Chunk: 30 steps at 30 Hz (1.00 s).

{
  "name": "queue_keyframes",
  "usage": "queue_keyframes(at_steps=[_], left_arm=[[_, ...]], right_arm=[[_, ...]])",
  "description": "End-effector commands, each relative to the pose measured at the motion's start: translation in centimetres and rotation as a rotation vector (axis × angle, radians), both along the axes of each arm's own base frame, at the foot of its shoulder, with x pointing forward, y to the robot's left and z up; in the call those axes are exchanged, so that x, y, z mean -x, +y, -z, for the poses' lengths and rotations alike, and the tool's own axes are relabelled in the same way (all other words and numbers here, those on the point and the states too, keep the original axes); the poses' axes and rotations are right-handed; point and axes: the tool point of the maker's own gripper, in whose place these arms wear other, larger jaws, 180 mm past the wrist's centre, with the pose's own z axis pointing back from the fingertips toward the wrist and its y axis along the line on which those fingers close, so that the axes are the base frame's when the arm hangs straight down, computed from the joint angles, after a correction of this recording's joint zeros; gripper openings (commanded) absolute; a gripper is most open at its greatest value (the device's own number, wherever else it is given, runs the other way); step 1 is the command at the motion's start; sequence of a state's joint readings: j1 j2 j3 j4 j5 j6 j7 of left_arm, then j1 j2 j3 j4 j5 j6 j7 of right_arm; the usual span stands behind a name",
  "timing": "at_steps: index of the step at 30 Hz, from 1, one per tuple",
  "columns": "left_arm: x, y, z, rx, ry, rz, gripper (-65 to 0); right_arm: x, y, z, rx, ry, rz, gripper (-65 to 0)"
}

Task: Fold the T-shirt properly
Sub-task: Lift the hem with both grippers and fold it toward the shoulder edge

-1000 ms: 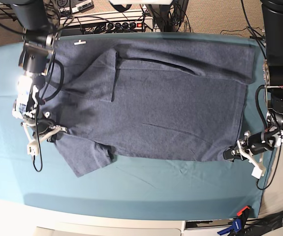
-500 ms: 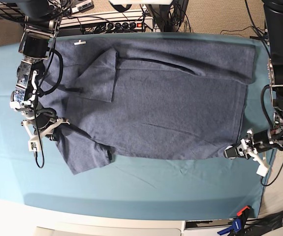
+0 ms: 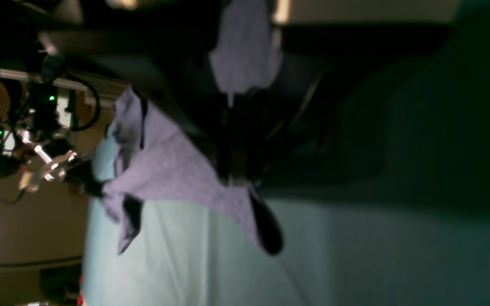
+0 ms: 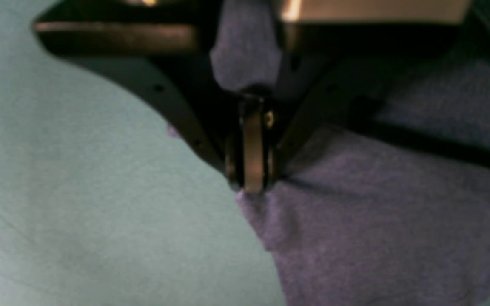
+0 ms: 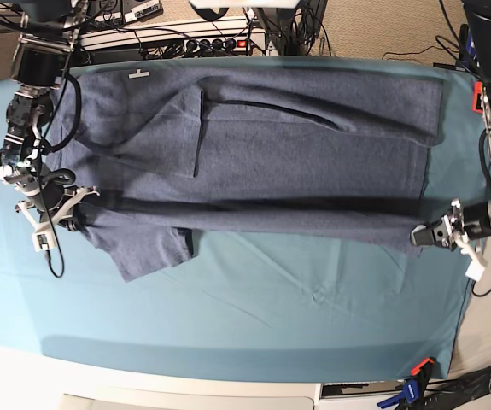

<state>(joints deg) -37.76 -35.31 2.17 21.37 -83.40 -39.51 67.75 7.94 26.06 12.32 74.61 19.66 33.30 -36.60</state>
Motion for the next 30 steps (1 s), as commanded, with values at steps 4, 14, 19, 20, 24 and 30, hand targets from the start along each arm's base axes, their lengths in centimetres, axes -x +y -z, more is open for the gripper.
queue_keyframes(at_steps=[4,14,19,20,24,30], left_arm=[[-0.7,2.0,-1.8,-0.02,-0.058,-0.029,-65.0],[1.6,2.7,-1.0,-0.079,-0.052,0.023,-65.0],[3.2,3.0,-0.2,-0.112,-0.043,0.054,-65.0],[3.5,3.0,-0.1,-0.117,-0.041,0.061,-65.0],[4.6,2.8,0.4,-0.133,-0.033,0.085,-65.0],[5.7,2.8,1.1,-0.143,-0.018,0.103,-65.0]], right_arm=[[-0.5,-1.1,-2.2,0.011,-0.049,-0.004,-65.0],[1.8,-1.0,0.4,-0.007,0.024,-0.003,-65.0],[3.0,-1.0,1.5,-0.007,0.056,-0.003,-65.0],[3.1,-1.0,1.7,-0.006,0.064,-0.002,-65.0],[3.6,-0.9,2.1,-0.016,0.078,-0.001,-65.0],[4.9,-0.2,2.6,-0.03,0.106,-0.017,-65.0]])
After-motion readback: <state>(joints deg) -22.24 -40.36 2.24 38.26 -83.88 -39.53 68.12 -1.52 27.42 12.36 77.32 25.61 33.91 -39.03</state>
